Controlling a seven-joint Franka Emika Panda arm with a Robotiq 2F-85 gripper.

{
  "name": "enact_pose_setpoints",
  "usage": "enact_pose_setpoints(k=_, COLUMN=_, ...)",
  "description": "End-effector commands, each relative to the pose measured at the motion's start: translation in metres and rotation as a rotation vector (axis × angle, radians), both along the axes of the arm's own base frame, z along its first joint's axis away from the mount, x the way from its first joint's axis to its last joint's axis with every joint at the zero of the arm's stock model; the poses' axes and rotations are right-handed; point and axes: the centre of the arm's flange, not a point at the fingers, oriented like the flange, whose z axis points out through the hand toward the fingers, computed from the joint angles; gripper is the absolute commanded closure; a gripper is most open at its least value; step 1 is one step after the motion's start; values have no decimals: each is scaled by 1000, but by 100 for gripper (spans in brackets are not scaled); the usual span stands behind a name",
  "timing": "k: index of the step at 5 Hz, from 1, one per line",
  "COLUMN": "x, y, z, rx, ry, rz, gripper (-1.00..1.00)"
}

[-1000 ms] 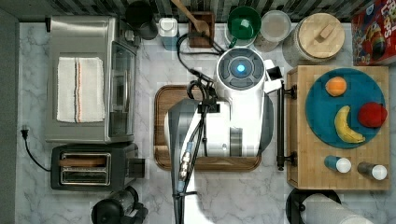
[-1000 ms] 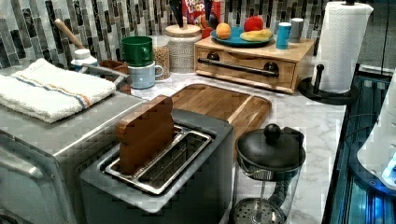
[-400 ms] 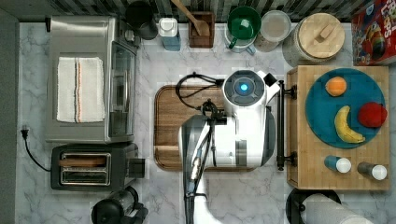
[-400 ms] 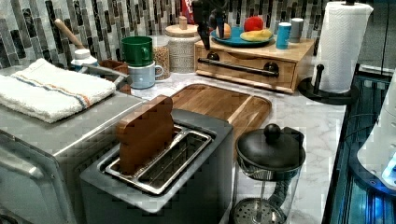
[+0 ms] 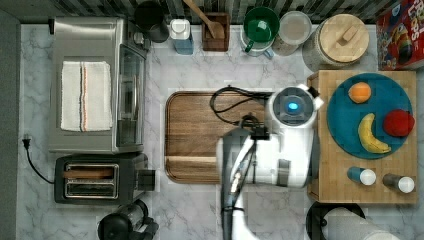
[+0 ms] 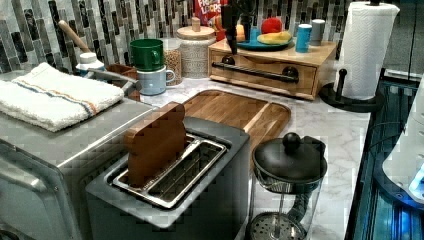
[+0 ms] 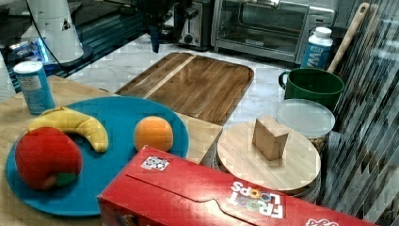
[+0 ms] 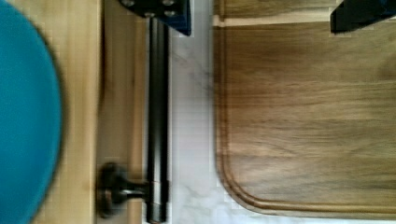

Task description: Open the drawer.

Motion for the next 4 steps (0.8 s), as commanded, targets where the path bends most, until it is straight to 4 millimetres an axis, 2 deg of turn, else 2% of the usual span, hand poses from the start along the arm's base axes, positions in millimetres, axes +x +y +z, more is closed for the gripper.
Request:
enact_pose_setpoints(k=1, x=10, y=-48, z=41, rx=-53, ry=-139, rz=98, gripper=-100)
enact_pose_setpoints(k=4, x=16, y=-53, z=24, rx=-28, ry=-172, rz=68, gripper=-100)
